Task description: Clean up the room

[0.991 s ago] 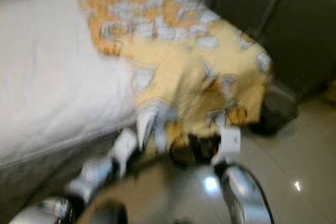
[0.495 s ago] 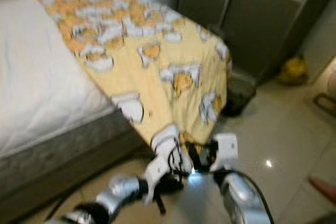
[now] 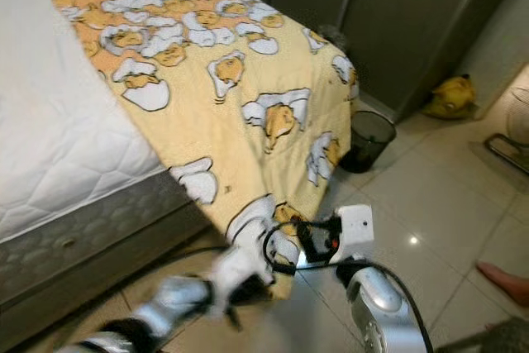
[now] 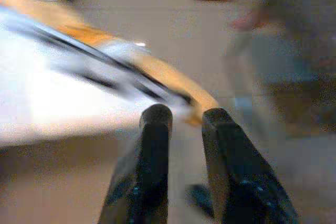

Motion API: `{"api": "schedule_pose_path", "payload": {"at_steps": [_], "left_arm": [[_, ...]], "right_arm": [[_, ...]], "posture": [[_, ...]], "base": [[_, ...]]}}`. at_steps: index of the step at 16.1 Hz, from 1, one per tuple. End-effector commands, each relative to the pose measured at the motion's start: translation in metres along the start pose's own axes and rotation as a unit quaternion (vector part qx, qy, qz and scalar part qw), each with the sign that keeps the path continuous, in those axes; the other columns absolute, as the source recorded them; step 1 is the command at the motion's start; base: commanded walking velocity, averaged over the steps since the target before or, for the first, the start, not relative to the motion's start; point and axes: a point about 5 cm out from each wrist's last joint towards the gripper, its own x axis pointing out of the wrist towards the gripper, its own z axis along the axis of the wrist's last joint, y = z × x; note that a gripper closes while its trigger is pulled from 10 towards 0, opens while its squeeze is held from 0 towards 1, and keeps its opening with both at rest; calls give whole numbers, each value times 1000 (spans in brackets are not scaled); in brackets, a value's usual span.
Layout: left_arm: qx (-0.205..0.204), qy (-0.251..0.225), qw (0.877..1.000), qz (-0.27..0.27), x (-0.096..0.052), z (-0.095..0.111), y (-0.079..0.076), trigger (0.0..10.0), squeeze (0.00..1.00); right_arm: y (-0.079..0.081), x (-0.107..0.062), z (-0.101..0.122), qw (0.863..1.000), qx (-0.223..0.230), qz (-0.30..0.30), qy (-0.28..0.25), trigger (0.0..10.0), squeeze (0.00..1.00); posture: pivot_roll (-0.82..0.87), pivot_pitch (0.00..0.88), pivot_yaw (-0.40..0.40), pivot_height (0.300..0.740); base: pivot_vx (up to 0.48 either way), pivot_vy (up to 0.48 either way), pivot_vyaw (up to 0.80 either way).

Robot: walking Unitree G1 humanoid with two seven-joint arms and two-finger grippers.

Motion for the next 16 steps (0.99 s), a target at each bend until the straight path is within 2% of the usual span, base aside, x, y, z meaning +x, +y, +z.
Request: {"api": "schedule_pose_path", "payload": {"at_steps": [1,2,3,4,5,6,7,9,10,11,13,15,16], "left_arm": [[36,-46,994,90,-16,15,33,10000,1000],[12,-69,987,142,-25,23,52,10000,1000],[-34,-116,968,220,-44,35,79,10000,1000],[-63,-185,928,318,-71,47,105,10000,1000],[-69,-209,908,357,-82,51,111,10000,1000],[-92,-246,876,405,-95,54,113,10000,1000],[-131,-272,840,451,-99,58,102,10000,1000],[-119,-271,839,457,-92,65,96,10000,1000],[-123,-273,839,455,-85,73,94,10000,0],[-110,-255,844,459,-78,77,95,10000,0],[-92,-234,857,450,-75,82,94,10000,0],[-83,-201,862,458,-72,81,100,10000,0],[-100,-203,862,454,-68,83,100,10000,0]], "right_arm": [[-11,4,12,999,-14,-33,-26,10000,0],[-13,7,15,998,-11,-46,-31,10000,0],[-17,14,22,997,-4,-62,-44,10000,0],[-20,24,30,995,3,-81,-60,10000,0],[-20,29,33,994,3,-86,-66,10000,0],[-20,36,39,993,6,-84,-77,10000,0],[-19,49,47,992,4,-89,-90,10000,0],[-17,55,48,992,3,-87,-92,10000,0],[-16,59,48,992,4,-86,-93,10000,0],[-14,61,47,992,2,-82,-91,10000,0],[-17,65,44,992,-3,-87,-92,10000,0],[-19,69,44,991,3,-97,-94,10000,0],[-18,69,44,991,2,-97,-96,10000,0]], "posture": [[-46,0,-84,740],[-5,0,-92,740],[40,0,-97,740],[54,0,-90,740],[64,0,-88,740],[87,0,-89,740],[116,0,-91,740],[130,0,-96,740],[132,0,-99,740],[129,0,-102,740],[132,0,-99,740],[117,0,-86,740],[116,0,-84,740]], "base": [[0,0,0],[0,0,0],[0,0,0],[0,0,0],[0,0,0],[0,-446,712],[0,-420,569],[127,-411,556],[251,-405,538],[255,-405,531],[135,-405,512],[289,-379,500],[307,-364,500]]}}
